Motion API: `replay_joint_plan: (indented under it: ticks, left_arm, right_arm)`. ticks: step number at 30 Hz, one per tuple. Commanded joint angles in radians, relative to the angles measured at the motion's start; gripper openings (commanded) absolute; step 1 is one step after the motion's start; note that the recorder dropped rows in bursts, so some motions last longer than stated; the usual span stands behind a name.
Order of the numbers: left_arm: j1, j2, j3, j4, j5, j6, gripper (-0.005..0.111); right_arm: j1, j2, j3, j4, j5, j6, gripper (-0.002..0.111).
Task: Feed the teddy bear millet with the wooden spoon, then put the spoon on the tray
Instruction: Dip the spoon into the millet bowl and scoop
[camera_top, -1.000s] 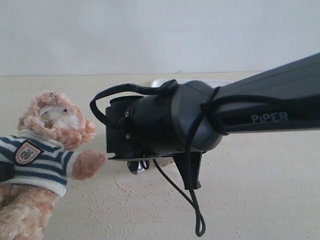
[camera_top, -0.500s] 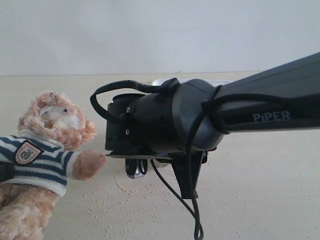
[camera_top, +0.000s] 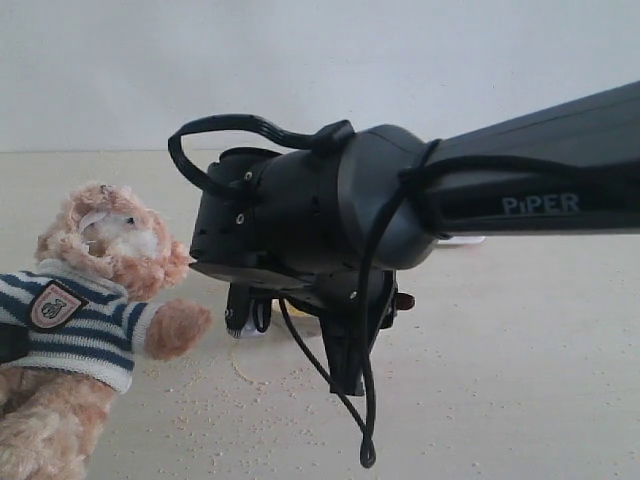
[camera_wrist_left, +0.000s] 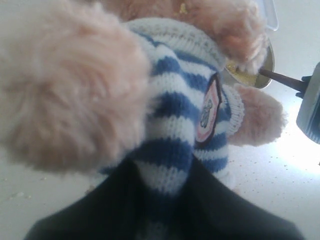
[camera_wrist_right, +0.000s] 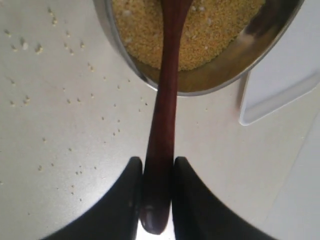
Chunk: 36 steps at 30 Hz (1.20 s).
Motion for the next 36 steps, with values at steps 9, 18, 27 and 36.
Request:
replay_joint_plan:
  ticks: [9, 18, 27, 36]
  left_arm:
    - [0.003, -0.008, 0.002, -0.016, 0.009, 0.006, 0.005]
    - [0.003, -0.008, 0.002, -0.016, 0.009, 0.006, 0.005]
    - [0.003, -0.008, 0.002, -0.016, 0.009, 0.006, 0.005]
    - [0.003, -0.008, 0.002, -0.016, 0.009, 0.006, 0.005]
  right_arm:
    - [-0.053, -0.058, -0.004, 0.082, -0.004, 0.002, 0.014]
    - [-0.08, -0.073, -0.004, 0.124, -0.004, 0.002, 0.014]
    - [-0.112, -0.075, -0.076, 0.219, -0.004, -0.008, 0.014]
    - [-0.144, -0.096, -0.128, 0.306, -0.004, -0.009, 0.014]
